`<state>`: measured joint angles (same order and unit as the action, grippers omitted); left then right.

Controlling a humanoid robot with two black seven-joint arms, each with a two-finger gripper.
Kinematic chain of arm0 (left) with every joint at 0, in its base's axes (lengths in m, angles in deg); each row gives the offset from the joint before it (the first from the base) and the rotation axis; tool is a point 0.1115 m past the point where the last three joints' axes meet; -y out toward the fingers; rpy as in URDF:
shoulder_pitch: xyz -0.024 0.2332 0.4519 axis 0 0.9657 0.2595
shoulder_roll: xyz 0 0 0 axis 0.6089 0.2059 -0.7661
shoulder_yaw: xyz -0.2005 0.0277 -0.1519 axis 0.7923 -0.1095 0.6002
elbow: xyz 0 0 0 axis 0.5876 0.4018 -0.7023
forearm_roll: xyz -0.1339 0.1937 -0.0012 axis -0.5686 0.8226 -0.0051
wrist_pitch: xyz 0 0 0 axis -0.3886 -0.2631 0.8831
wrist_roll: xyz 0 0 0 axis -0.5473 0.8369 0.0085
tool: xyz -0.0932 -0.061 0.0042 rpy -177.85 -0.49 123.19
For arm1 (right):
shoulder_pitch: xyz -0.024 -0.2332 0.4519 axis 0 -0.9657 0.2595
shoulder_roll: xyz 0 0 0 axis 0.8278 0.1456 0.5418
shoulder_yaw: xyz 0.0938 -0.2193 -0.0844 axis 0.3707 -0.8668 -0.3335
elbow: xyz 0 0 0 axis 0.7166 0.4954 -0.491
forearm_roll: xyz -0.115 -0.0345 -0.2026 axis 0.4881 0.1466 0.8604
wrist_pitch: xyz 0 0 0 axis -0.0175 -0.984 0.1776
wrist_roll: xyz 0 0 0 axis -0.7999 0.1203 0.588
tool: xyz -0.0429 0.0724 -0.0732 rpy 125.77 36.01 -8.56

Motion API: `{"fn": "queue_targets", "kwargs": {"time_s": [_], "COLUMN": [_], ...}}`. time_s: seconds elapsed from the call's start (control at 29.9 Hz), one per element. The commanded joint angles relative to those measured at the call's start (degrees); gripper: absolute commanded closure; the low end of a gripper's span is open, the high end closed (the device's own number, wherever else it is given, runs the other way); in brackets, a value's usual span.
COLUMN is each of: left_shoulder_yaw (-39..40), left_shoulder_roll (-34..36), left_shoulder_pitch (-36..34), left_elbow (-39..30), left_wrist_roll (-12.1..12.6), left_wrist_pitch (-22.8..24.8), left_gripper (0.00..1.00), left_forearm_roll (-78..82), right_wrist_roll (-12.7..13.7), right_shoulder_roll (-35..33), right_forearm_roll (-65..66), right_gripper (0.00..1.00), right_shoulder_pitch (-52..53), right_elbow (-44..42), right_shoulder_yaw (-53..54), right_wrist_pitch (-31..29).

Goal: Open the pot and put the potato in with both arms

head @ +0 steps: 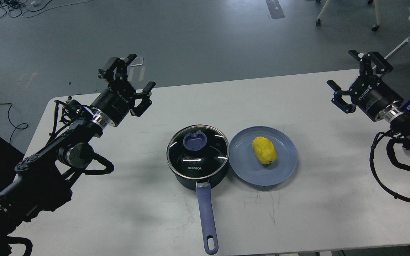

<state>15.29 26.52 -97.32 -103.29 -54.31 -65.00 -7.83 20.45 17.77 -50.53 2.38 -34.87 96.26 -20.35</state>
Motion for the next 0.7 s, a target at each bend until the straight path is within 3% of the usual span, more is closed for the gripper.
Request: {"fn": "queue_targets", "kwargs": {"time_s": [0.0, 0.47, 0.6, 0.67], "left_shoulder_yaw": [0.2, -0.2, 0.7, 0.6], "left_shoulder_roll": [0.0, 0.9, 3.8, 4.8], "left_shoulder_pitch": [0.0, -1.0, -2.4, -4.2], "left_elbow": [0.0, 0.6, -2.1, -4.6], "left_wrist_roll": [-0.1, 0.1, -3.8, -3.8], "left_wrist_pitch": [0.0, 0.7, 0.8, 0.8], "left_gripper": [0.02, 0.02, 0.02, 0.02], "left_forearm_roll": [-0.1, 3.1, 10.7, 12.8], "right_wrist_roll": [0.0, 0.0, 0.0, 0.0], "right_shoulder_roll": [-0.1, -0.1, -0.5, -0.5], "right_forearm_roll": [0.0, 0.1, 0.1, 0.1], "right_gripper": [0.0, 0.0, 0.0, 0.0], "right_shoulder_pitch": [-0.1, -0.1, -0.1, -0.1], "right_elbow": [-0.1, 0.0, 0.0, 0.0], "right_shoulder_yaw": [0.3, 0.6, 0.4, 0.3], "right_wrist_pitch": [0.0, 0.0, 0.0, 0.0]}}
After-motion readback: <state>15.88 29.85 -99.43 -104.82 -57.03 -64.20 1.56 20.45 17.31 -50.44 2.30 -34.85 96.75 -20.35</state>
